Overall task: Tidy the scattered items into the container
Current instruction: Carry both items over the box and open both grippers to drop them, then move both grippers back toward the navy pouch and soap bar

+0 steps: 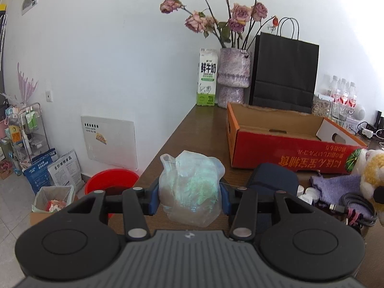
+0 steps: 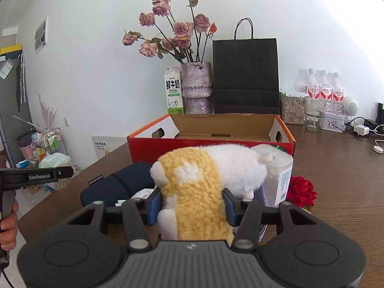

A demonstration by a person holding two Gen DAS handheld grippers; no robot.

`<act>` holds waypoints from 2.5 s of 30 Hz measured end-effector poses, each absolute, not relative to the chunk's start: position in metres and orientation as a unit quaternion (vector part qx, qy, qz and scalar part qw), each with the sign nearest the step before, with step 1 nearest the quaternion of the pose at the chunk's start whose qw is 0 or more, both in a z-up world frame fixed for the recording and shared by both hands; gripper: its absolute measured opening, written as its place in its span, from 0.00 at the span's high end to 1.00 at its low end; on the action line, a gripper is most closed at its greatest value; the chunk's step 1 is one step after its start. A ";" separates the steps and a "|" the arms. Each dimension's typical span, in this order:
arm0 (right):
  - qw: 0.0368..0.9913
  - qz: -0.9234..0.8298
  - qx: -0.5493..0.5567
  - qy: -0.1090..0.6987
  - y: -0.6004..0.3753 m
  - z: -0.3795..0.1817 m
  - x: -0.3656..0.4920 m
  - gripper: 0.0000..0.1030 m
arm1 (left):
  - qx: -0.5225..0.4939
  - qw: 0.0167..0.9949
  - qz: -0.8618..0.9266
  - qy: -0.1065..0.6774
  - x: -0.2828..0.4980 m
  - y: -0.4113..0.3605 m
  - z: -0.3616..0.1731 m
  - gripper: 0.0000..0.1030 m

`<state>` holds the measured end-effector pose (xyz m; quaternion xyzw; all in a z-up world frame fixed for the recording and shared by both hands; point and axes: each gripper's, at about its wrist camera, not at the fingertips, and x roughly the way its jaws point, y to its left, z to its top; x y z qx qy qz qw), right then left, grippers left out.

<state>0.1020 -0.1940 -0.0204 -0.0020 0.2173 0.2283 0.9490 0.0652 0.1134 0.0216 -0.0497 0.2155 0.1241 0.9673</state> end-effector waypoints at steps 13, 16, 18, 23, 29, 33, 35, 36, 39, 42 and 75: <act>0.965 0.225 0.004 0.134 -0.181 0.032 0.164 0.51 | -0.060 0.987 0.074 0.125 0.131 0.064 0.090 0.54; 0.968 0.219 0.010 0.121 -0.176 0.043 0.187 0.51 | -0.077 0.986 0.062 0.132 0.158 0.057 0.094 0.54; 0.970 0.213 0.010 0.115 -0.170 0.047 0.203 0.51 | -0.086 0.985 0.060 0.137 0.179 0.054 0.094 0.54; 0.973 0.195 0.027 0.122 -0.160 0.045 0.246 0.51 | -0.089 0.982 0.077 0.147 0.227 0.043 0.089 0.54; 0.973 0.172 0.022 0.152 -0.151 0.025 0.282 0.51 | -0.077 0.975 0.091 0.190 0.277 0.035 0.063 0.54; 0.970 0.169 0.026 0.173 -0.151 0.016 0.291 0.51 | -0.076 0.970 0.096 0.208 0.281 0.040 0.049 0.54; 0.970 0.166 0.020 0.176 -0.149 0.013 0.290 0.51 | -0.074 0.970 0.095 0.212 0.280 0.039 0.047 0.54; 0.970 0.166 0.018 0.177 -0.149 0.012 0.290 0.51 | -0.071 0.970 0.094 0.212 0.280 0.037 0.045 0.54; 0.969 0.164 0.028 0.181 -0.152 0.012 0.291 0.51 | -0.061 0.970 0.094 0.216 0.281 0.032 0.044 0.54; 0.969 0.159 0.027 0.185 -0.154 0.010 0.291 0.51 | -0.058 0.970 0.092 0.218 0.281 0.031 0.042 0.54; 0.977 0.141 0.009 0.162 -0.156 0.016 0.270 0.00 | -0.050 0.971 0.132 0.194 0.262 0.035 0.057 0.00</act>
